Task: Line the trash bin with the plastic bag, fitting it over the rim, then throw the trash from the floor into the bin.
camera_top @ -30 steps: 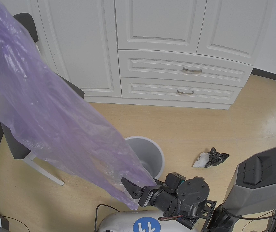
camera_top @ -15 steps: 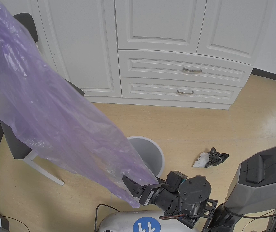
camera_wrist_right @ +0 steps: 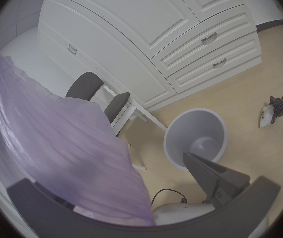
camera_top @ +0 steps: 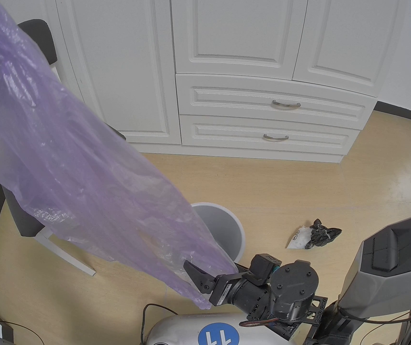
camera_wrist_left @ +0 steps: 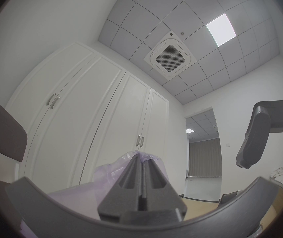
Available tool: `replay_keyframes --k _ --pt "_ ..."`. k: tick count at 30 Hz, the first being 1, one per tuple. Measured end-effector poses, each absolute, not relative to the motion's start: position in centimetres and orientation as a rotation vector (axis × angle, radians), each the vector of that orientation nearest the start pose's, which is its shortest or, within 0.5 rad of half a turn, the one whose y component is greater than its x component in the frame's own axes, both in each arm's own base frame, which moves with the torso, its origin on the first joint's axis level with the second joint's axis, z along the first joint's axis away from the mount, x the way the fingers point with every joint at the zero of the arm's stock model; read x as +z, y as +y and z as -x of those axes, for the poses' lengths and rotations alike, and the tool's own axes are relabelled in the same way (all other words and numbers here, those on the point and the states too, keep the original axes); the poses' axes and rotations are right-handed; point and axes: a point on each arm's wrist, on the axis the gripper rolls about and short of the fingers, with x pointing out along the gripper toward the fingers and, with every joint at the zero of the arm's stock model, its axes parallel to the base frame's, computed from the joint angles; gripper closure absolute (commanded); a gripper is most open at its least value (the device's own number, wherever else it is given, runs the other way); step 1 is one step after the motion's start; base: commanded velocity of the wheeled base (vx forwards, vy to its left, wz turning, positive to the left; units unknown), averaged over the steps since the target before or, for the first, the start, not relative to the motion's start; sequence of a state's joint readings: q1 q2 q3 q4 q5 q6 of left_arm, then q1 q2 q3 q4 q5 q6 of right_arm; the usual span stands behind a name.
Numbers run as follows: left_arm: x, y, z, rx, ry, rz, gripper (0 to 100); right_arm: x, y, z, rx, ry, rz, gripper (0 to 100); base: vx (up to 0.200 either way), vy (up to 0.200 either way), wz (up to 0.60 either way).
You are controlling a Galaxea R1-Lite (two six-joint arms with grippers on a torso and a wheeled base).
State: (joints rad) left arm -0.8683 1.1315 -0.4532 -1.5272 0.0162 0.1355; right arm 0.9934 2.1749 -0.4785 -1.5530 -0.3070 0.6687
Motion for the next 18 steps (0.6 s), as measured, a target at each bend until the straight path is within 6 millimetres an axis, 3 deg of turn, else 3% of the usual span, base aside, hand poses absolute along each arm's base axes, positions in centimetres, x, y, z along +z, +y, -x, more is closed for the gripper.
replay_keyframes --k 13,14,18 --pt "29.94 -9.19 -7.9 -0.735 -0.848 0.256 100 5.09 26.54 -18.2 0.614 0.338 -0.55 0 0.0 0.0 0.0" --pt "29.94 -9.19 -7.9 -0.735 -0.849 0.256 100 5.12 26.53 -18.2 0.614 0.337 -0.551 100 0.0 0.0 0.0" --pt "29.94 -9.19 -7.9 -0.735 -0.848 0.256 100 5.28 26.51 -18.18 0.615 0.333 -0.554 100 0.0 0.0 0.0"
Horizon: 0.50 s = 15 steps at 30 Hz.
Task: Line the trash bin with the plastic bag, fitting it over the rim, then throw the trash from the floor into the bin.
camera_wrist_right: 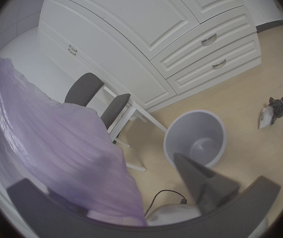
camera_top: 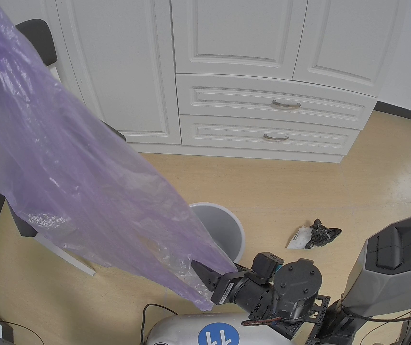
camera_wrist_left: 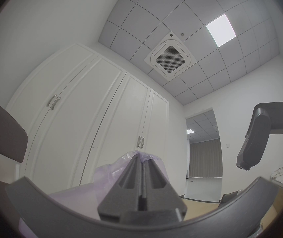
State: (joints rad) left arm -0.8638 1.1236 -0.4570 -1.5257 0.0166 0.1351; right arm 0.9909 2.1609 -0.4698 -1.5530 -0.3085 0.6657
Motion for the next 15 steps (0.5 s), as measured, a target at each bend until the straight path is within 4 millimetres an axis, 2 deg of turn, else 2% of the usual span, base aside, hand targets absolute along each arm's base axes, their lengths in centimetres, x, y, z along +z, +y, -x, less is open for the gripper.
replay_keyframes --k 8,15 --pt "29.7 -9.3 -8.0 -0.737 -0.837 0.253 100 5.9 26.3 -18.3 0.616 0.316 -0.567 100 0.0 0.0 0.0" --pt "28.6 -9.6 -8.3 -0.748 -0.791 0.235 100 6.7 25.5 -19.1 0.597 0.282 -0.559 100 0.0 0.0 0.0"
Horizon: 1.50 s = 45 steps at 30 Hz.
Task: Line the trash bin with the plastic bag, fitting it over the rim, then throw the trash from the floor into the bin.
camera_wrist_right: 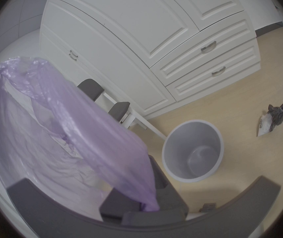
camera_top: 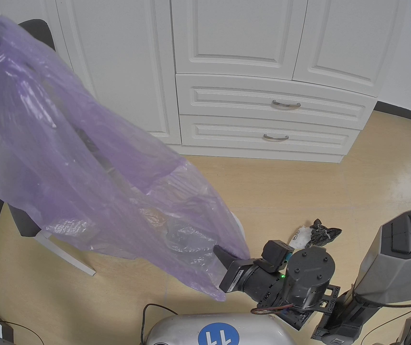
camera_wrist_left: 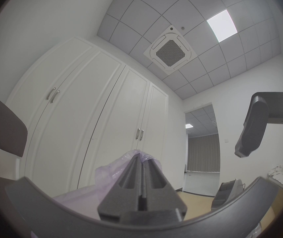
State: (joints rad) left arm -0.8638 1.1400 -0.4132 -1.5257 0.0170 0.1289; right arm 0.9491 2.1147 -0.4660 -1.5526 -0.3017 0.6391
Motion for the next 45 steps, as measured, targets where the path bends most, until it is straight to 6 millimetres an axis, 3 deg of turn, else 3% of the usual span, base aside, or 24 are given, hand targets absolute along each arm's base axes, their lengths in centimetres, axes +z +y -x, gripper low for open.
replay_keyframes --k 14,20,36,45 --pt "27.2 -10.7 -9.2 -0.757 -0.721 0.189 100 9.4 21.9 -21.2 0.569 0.208 -0.601 100 0.0 0.0 0.0" --pt "26.6 -11.1 -9.6 -0.76 -0.695 0.169 100 10.4 21.3 -21.2 0.573 0.182 -0.623 100 0.0 0.0 0.0" --pt "25.8 -11.5 -9.9 -0.755 -0.665 0.127 100 10.3 20.7 -21.7 0.567 0.186 -0.63 100 0.0 0.0 0.0" --pt "24.4 -12.6 -11.1 -0.766 -0.58 0.118 100 11.6 19.2 -22.3 0.521 0.16 -0.588 100 0.0 0.0 0.0"
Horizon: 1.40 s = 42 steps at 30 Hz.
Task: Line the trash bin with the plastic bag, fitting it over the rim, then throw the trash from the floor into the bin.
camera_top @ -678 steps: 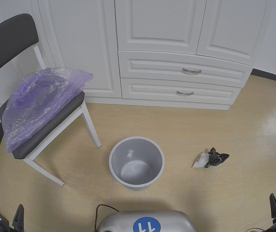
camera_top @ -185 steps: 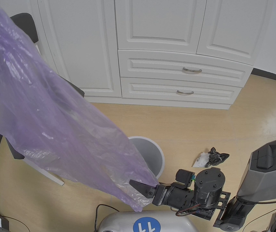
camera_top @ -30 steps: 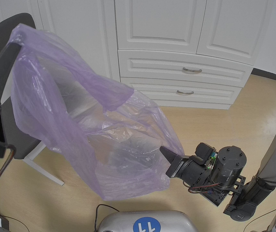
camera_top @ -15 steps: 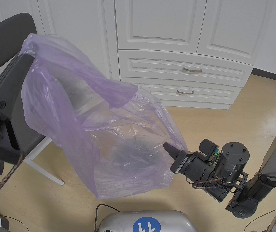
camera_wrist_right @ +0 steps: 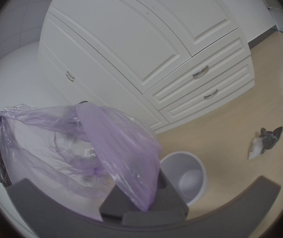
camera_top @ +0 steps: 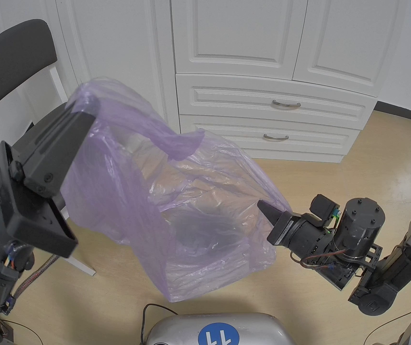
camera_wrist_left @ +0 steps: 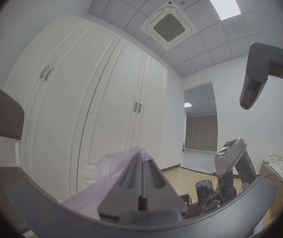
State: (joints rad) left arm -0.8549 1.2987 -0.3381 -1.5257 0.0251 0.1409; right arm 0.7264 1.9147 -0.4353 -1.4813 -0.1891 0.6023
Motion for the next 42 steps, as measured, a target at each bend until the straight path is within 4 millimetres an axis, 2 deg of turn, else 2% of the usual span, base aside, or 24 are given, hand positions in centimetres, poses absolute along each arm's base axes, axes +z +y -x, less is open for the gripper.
replay_keyframes --k 6,11,18,22,29,42 --pt "23.3 -13.2 -12.2 -0.753 -0.511 0.122 100 12.5 17.8 -22.8 0.427 0.282 -0.514 100 0.0 0.0 0.0" --pt "21.8 -13.8 -13.9 -0.719 -0.419 0.126 100 15.3 15.8 -23.1 0.348 0.31 -0.493 100 0.0 0.0 0.0" --pt "17.5 -14.4 -18.5 -0.597 -0.225 0.055 100 20.4 12.6 -22.5 0.291 0.203 -0.463 100 0.0 0.0 0.0" --pt "15.1 -13.8 -21.1 -0.506 -0.133 0.0 100 21.9 11.3 -21.1 0.286 0.15 -0.371 100 0.0 0.0 0.0" --pt "12.8 -12.7 -23.0 -0.414 -0.064 -0.11 100 21.0 10.2 -19.4 0.283 0.153 -0.215 100 0.0 0.0 0.0" --pt "12.1 -11.2 -23.9 -0.315 -0.038 -0.183 100 18.1 8.1 -18.1 0.239 0.211 0.071 100 0.0 0.0 0.0"
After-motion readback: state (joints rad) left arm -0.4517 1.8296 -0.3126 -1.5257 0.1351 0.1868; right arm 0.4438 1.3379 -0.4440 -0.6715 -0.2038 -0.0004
